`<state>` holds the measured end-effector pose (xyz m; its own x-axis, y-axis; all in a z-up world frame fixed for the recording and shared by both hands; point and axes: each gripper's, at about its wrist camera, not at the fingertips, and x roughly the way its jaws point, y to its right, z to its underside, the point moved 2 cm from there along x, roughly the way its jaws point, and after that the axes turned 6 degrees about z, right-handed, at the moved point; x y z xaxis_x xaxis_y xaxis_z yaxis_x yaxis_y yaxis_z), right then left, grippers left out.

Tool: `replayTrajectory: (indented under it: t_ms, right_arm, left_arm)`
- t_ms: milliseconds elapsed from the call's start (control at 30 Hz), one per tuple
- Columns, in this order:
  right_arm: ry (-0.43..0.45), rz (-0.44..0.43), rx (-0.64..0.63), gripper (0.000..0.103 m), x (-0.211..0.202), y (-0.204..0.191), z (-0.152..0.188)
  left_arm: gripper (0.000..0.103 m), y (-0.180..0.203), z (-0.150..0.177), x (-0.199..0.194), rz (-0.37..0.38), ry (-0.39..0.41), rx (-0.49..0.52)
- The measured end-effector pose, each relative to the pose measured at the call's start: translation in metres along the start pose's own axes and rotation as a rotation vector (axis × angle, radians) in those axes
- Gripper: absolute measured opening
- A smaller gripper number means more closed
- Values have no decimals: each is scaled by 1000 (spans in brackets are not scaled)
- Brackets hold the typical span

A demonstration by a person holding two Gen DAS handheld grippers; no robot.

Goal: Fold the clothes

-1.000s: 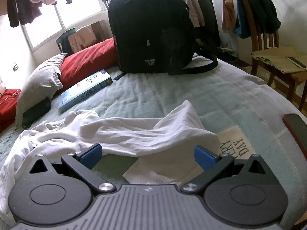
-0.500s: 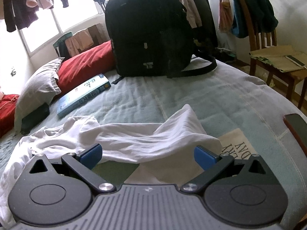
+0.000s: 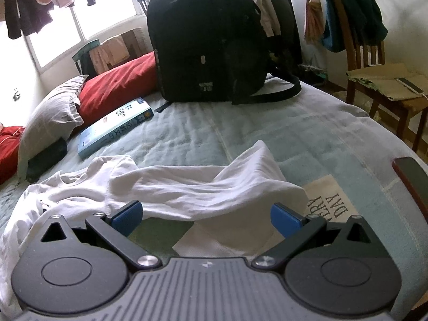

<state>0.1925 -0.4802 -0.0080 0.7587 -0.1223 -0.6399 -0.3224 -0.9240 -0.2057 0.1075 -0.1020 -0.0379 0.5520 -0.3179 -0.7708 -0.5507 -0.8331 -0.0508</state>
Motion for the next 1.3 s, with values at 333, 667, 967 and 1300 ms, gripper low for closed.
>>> replayTrajectory:
  t_ms: [333, 667, 967, 1300]
  right_arm:
    - [-9, 102, -30, 103, 11, 4, 6]
    - [-124, 267, -88, 103, 56, 49, 19]
    - [-91, 304, -49, 103, 93, 63, -1]
    - [-57, 296, -40, 103, 97, 64, -1]
  left_arm:
    - [94, -8, 1, -5, -24, 6, 11]
    - [94, -16, 3, 2, -42, -15, -21]
    - [94, -10, -4, 10, -41, -33, -11]
    - [94, -7, -5, 15, -34, -44, -5]
